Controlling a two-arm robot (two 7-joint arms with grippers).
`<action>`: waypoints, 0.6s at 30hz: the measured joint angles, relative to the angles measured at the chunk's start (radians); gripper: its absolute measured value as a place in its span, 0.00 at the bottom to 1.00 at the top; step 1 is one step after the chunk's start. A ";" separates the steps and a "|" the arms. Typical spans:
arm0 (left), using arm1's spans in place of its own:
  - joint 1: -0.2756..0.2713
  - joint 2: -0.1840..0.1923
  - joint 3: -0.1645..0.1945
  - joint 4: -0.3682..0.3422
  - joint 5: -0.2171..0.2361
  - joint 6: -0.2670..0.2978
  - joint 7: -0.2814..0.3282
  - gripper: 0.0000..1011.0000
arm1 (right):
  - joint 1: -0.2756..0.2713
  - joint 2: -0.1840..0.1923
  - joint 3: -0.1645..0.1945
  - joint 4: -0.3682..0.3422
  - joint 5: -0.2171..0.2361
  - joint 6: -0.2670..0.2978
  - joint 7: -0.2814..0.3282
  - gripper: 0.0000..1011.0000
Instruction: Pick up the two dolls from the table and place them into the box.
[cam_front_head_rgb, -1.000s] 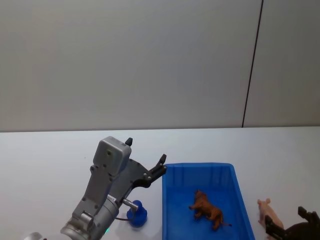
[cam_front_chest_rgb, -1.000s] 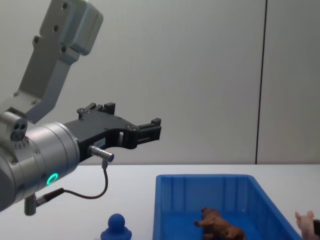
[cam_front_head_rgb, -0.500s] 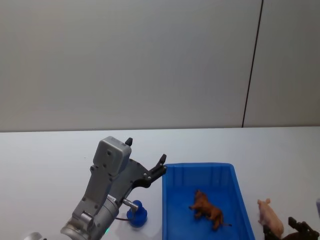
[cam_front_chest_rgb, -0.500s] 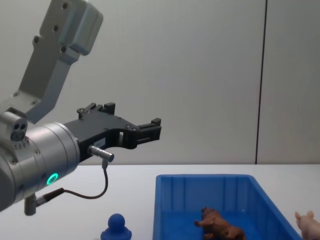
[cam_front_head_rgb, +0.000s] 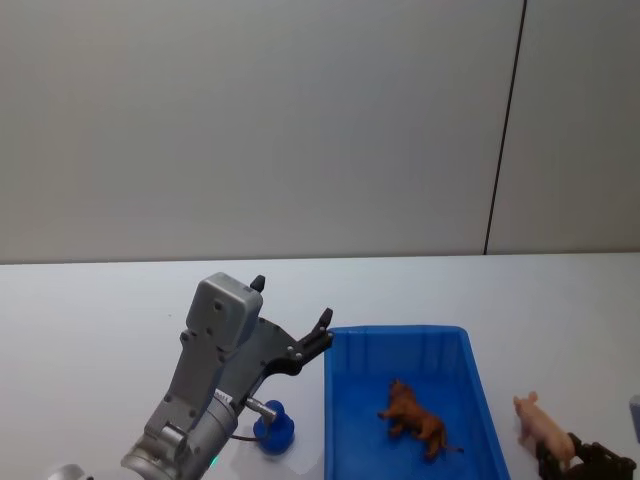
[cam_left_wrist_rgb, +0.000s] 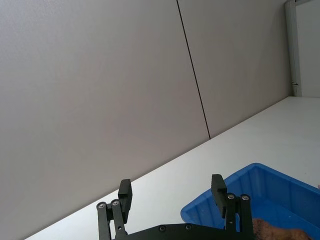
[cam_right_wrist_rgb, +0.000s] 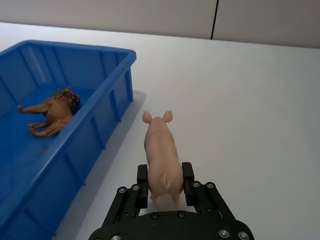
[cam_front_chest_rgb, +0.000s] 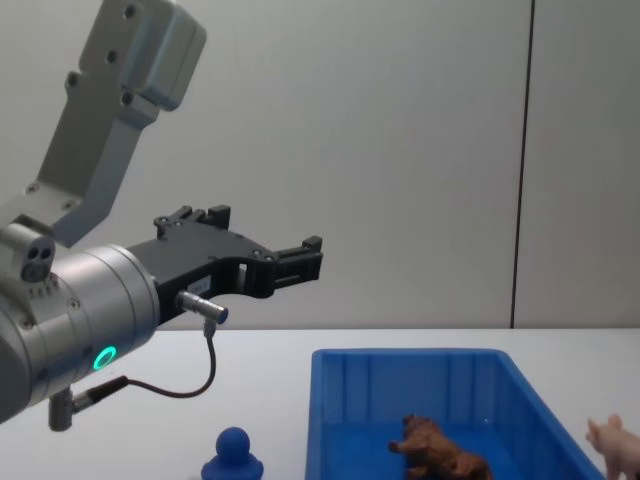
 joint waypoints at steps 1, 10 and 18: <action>0.000 0.000 0.000 0.000 0.000 0.000 0.000 0.99 | 0.003 -0.002 0.001 0.002 -0.001 -0.008 -0.001 0.38; 0.000 0.000 0.000 0.000 0.000 0.000 0.000 0.99 | 0.021 -0.007 0.005 -0.012 -0.002 -0.056 0.008 0.38; 0.000 0.000 0.000 0.000 0.000 0.000 0.000 0.99 | 0.049 -0.015 0.003 -0.051 -0.001 -0.086 0.056 0.38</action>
